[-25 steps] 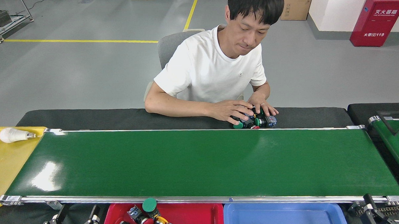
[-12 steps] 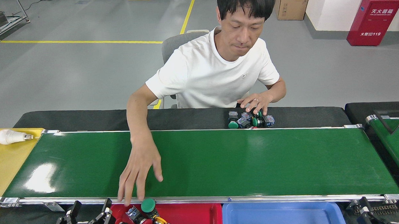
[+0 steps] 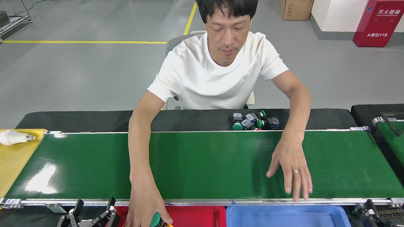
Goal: Pick switch part from conveyor to tray
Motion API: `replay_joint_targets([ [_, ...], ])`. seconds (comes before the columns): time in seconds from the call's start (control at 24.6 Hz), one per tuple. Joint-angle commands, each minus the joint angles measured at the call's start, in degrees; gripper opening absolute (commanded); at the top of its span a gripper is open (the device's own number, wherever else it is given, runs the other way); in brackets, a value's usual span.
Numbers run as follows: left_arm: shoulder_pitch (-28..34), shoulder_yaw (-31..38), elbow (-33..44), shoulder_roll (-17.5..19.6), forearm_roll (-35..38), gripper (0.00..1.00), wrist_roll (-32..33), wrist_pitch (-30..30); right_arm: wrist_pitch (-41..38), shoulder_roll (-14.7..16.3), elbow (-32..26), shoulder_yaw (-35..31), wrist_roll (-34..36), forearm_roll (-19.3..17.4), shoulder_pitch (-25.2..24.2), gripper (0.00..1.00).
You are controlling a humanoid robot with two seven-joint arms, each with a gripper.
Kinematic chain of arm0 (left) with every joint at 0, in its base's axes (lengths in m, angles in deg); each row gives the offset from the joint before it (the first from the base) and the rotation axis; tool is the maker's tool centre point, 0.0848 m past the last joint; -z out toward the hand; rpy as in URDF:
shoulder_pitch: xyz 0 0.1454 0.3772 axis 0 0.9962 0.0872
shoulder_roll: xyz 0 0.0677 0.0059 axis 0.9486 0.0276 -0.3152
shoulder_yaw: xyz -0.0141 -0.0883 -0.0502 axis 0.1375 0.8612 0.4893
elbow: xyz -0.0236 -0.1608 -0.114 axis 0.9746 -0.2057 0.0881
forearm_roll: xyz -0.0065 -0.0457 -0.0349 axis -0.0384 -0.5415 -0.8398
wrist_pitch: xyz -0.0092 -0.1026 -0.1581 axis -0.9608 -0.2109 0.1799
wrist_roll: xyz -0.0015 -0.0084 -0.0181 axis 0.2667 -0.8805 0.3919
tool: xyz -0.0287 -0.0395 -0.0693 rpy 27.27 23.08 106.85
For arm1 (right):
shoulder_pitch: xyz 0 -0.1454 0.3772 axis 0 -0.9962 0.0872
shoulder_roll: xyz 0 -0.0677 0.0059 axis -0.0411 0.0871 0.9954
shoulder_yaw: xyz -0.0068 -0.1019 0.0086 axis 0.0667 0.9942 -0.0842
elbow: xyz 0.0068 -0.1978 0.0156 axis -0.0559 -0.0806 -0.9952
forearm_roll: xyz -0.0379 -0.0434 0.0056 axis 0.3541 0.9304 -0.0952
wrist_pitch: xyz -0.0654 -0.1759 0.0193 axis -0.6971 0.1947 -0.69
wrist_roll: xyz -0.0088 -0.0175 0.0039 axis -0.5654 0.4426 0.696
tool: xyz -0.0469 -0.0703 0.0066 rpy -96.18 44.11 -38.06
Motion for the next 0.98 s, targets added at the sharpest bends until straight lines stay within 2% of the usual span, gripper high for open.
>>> replay_joint_targets([
  [0.0, 0.16, 1.38, 0.95, 0.97, -0.21, 1.0, -0.49, 0.19, -0.05, 0.12, -0.77, -0.8, 0.02, -0.06, 0.25, 0.99],
  [0.24, 2.18, 4.28, 2.18, 0.35, -3.82, 1.0, -0.41, -0.25, -2.07, 0.12, -0.77, -2.11, -0.24, -0.06, 0.25, 0.99],
  [0.45, 2.79, 5.95, 1.66, 0.0, -3.91, 1.0, -0.49, -5.53, -3.3, -0.31, -0.77, -3.43, -0.51, -0.06, 0.08, 0.99],
  [0.57, 2.79, 6.12, 1.66, -0.7, -3.82, 1.0, -0.49, -6.49, -3.39, -0.31, -0.77, -3.78, -1.3, -0.06, 0.08, 0.99],
  [0.81, 3.5, 5.59, 1.66, -1.14, 1.9, 1.0, -2.6, -6.49, -3.39, -0.31, -0.77, -3.78, -1.47, -0.06, 0.08, 0.99],
  [0.93, 3.5, 5.51, 1.75, -1.32, 1.9, 1.0, -2.52, -6.49, -3.39, -0.31, -0.77, -3.78, -1.47, -0.06, 0.08, 0.99],
])
